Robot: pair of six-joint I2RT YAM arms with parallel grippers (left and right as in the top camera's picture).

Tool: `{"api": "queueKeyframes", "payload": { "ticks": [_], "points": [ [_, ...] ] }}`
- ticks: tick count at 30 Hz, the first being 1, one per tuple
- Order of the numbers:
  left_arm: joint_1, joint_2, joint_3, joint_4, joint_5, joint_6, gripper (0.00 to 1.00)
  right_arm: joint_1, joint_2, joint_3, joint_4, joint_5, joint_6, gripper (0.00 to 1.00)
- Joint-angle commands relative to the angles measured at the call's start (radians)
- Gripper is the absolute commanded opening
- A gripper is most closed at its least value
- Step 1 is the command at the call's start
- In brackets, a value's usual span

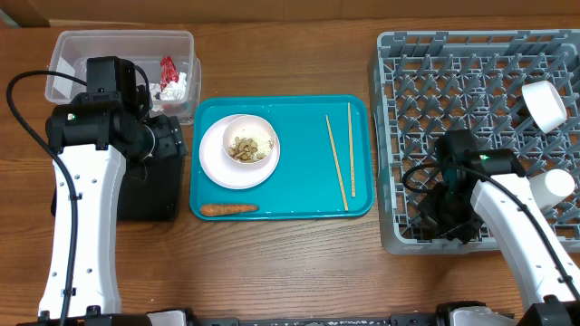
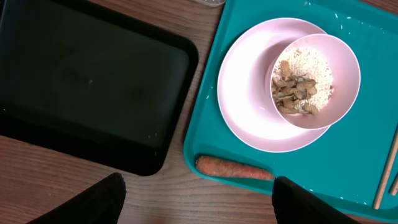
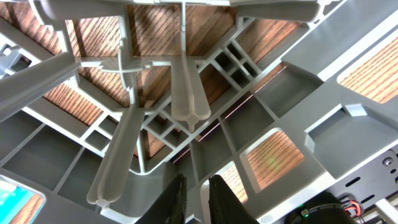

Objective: Sort waste into correct bins and load items into the dishwasher
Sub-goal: 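Reach the right gripper to the teal tray and grasp a wooden chopstick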

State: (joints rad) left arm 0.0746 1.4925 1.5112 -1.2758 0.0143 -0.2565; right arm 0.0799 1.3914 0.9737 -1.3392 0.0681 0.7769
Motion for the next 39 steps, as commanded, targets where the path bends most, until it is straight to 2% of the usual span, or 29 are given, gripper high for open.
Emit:
{"api": "queueKeyframes", "payload": {
  "ticks": [1, 6, 9, 11, 13, 15, 22, 28, 36, 39],
  "points": [
    [0.002, 0.008, -0.002, -0.001, 0.005, -0.01, 0.78, -0.003, -0.002, -0.002, 0.008, 0.016, -0.014, 0.16],
    [0.002, 0.008, -0.002, -0.002, 0.005, -0.01, 0.78, -0.003, -0.033, 0.093, 0.037, 0.018, -0.071, 0.17],
    [0.002, 0.008, -0.002, -0.002, 0.006, -0.01, 0.78, 0.004, -0.052, 0.217, 0.057, -0.034, -0.208, 0.23],
    [0.002, 0.008, -0.002, -0.002, 0.006, -0.01, 0.78, 0.016, -0.055, 0.307, 0.095, -0.162, -0.366, 0.32],
    [0.002, 0.008, -0.002, -0.002, 0.006, -0.01, 0.78, 0.032, -0.054, 0.366, 0.146, -0.303, -0.503, 0.51],
    [0.002, 0.008, -0.002, -0.003, 0.006, -0.01, 0.78, 0.064, -0.054, 0.385, 0.223, -0.365, -0.554, 0.56],
    [0.002, 0.008, -0.002, -0.002, 0.006, -0.01, 0.79, 0.194, 0.038, 0.375, 0.314, -0.279, -0.569, 0.57],
    [0.002, 0.008, -0.002, -0.003, 0.005, -0.01, 0.79, 0.34, 0.257, 0.375, 0.399, -0.066, -0.568, 0.57],
    [0.002, 0.008, -0.002, -0.003, 0.005, -0.01, 0.79, 0.386, 0.479, 0.375, 0.513, -0.033, -0.548, 0.55],
    [0.002, 0.008, -0.002, -0.002, 0.005, -0.01, 0.79, 0.386, 0.536, 0.375, 0.545, -0.035, -0.549, 0.5]
  ]
}}
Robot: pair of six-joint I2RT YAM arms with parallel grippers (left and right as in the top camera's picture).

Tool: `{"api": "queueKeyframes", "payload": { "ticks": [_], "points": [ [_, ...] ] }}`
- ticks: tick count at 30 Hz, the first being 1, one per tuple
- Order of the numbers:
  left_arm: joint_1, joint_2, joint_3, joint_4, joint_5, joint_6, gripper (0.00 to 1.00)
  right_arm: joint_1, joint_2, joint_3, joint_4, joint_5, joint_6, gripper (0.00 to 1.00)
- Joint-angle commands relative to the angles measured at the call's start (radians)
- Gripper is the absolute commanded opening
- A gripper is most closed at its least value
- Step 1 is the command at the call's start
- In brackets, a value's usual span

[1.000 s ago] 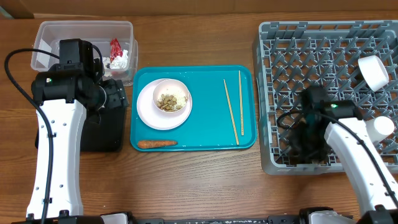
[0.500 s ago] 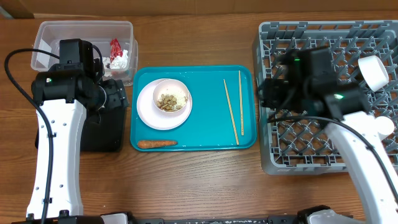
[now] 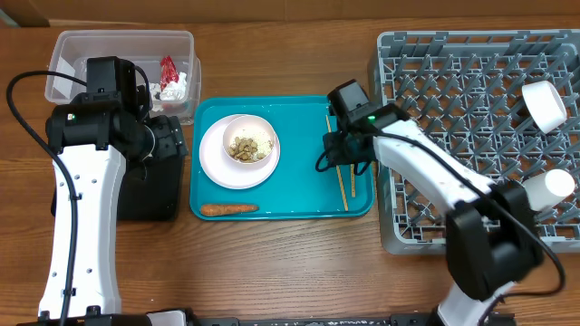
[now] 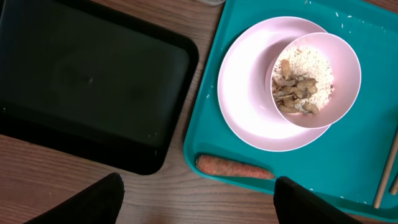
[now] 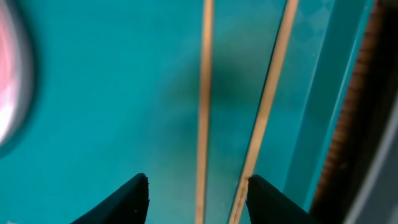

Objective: Sort waste into correct bins and load items into the dishwasher
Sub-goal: 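Reach the right gripper to the teal tray and grasp a wooden chopstick, then carry the chopstick with the right gripper and drop it into the rack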

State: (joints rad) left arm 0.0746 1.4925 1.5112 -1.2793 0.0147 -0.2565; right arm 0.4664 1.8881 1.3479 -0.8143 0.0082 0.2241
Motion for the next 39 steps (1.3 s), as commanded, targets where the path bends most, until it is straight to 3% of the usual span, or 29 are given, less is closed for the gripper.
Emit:
{"api": "queueKeyframes", "payload": {
  "ticks": [1, 13, 15, 17, 20, 24, 31, 39],
  "points": [
    [0.002, 0.008, -0.002, 0.002, 0.005, -0.01, 0.79, 0.0, 0.056, 0.0, 0.029, 0.024, 0.004, 0.47],
    [0.002, 0.008, -0.002, 0.002, 0.005, -0.01, 0.8, 0.015, 0.167, 0.0, 0.05, 0.024, 0.004, 0.43],
    [0.002, 0.008, -0.002, 0.002, 0.005, -0.01, 0.8, 0.024, 0.173, 0.0, 0.05, 0.024, 0.004, 0.34],
    [0.002, 0.008, -0.002, 0.002, 0.005, -0.01, 0.8, 0.039, 0.173, 0.0, 0.047, 0.024, 0.005, 0.18],
    [0.002, 0.008, -0.002, 0.002, 0.005, -0.01, 0.8, 0.05, 0.173, 0.001, 0.017, 0.024, 0.004, 0.17],
    [0.002, 0.008, -0.002, 0.002, 0.005, -0.01, 0.8, 0.05, 0.173, 0.003, -0.019, 0.013, 0.014, 0.04],
    [0.002, 0.008, -0.002, 0.001, 0.005, -0.01, 0.8, 0.048, 0.119, 0.061, -0.113, 0.014, 0.038, 0.04],
    [0.002, 0.008, -0.002, 0.001, 0.005, -0.01, 0.8, 0.033, -0.128, 0.188, -0.225, 0.103, 0.038, 0.04]
  ]
}}
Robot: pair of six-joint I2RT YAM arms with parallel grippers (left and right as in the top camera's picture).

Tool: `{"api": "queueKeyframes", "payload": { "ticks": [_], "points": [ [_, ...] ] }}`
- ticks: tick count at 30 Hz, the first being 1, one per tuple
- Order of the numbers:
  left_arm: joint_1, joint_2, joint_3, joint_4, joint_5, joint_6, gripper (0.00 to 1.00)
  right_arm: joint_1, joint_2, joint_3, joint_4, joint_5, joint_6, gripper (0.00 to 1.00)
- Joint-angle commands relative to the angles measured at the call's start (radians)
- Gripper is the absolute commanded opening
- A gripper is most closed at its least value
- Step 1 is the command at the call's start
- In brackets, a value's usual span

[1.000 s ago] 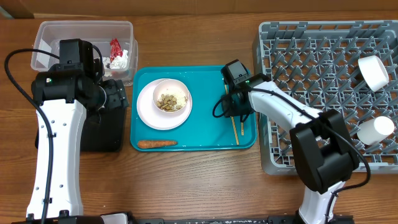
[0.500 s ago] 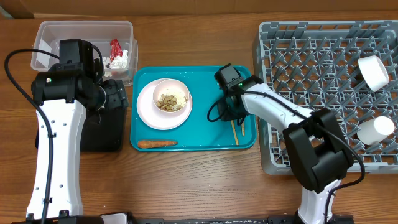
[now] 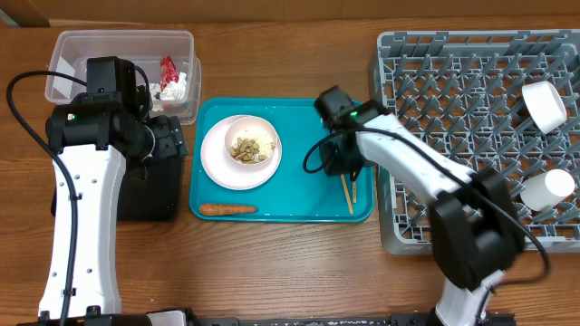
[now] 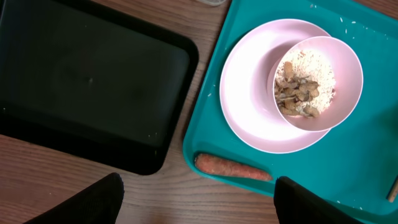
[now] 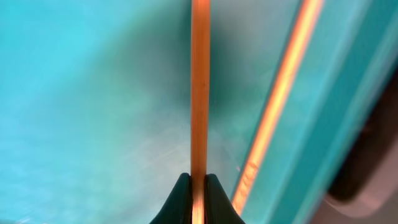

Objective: Sort waste into correct bins and load items into the dishwasher
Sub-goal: 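Carry the chopstick with the right gripper and drop it into the rack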

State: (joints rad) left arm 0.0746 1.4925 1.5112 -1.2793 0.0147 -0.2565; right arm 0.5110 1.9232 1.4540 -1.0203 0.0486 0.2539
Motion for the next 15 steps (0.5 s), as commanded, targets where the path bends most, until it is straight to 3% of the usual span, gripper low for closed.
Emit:
{"api": "queueKeyframes", "payload": {
  "ticks": [1, 8, 15],
  "points": [
    [0.002, 0.008, -0.002, 0.001, 0.005, -0.01, 0.79, -0.023, -0.194, 0.086, -0.029, 0.08, 0.009, 0.04],
    [0.002, 0.008, -0.002, 0.001, 0.005, -0.01, 0.8, -0.201, -0.291, 0.073, -0.162, 0.137, 0.004, 0.04],
    [0.002, 0.008, -0.002, 0.001, 0.005, -0.01, 0.79, -0.28, -0.291, -0.113, -0.098, 0.086, 0.0, 0.04]
  ]
}}
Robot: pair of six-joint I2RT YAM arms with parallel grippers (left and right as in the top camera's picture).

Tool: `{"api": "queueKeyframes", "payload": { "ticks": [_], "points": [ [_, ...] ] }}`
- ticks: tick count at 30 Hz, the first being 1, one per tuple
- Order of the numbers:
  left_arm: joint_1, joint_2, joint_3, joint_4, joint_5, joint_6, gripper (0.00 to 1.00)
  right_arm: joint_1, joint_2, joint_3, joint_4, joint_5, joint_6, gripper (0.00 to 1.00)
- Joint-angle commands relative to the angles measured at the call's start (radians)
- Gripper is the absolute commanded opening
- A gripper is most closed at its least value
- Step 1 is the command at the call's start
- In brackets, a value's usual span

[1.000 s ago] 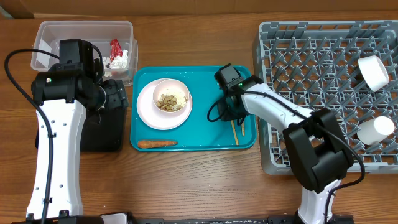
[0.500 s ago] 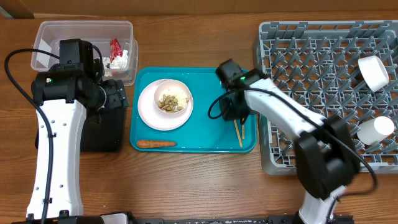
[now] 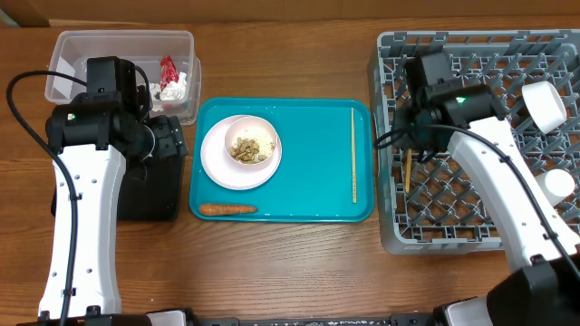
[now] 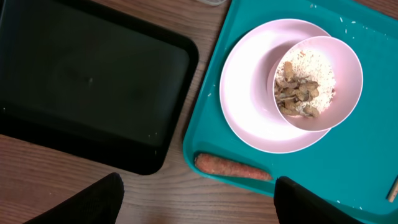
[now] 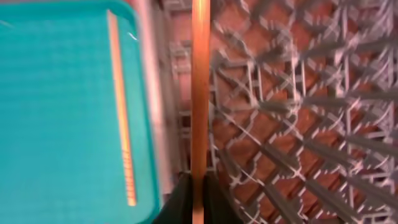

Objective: Sort waste into correct bins and load items into the dishwasher
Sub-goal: 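Carry the chopstick with the right gripper and drop it into the rack, then grasp the second wooden chopstick on the teal tray with the right gripper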

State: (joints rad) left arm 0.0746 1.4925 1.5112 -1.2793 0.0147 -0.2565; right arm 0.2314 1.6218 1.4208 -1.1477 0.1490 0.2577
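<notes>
My right gripper is shut on a wooden chopstick, held over the left side of the grey dishwasher rack; the same chopstick shows in the overhead view. A second chopstick lies on the teal tray. On the tray too are a pink plate carrying a pink bowl of food scraps, and a carrot. My left gripper is open above the table between the black bin and the tray.
A clear plastic bin with red and white waste sits at the back left. Two white cups lie at the rack's right side. The black bin stands left of the tray.
My right gripper was shut on a chopstick down on the tray; now it holds that chopstick over the rack's left side. One chopstick is left on the tray. The left arm has not moved.
The right gripper was first shut and empty down inside the rack. Then it was open over the two chopsticks on the tray, then shut on one of them. Now that chopstick is over the rack. The left gripper stayed open beside the tray throughout.
</notes>
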Motion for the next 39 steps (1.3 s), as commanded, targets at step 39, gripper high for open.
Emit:
{"api": "queueKeyframes", "payload": {
  "ticks": [39],
  "points": [
    [0.002, 0.008, -0.002, -0.004, 0.005, -0.013, 0.8, 0.237, 0.294, 0.056, 0.157, -0.056, 0.114, 0.43]
  ]
}}
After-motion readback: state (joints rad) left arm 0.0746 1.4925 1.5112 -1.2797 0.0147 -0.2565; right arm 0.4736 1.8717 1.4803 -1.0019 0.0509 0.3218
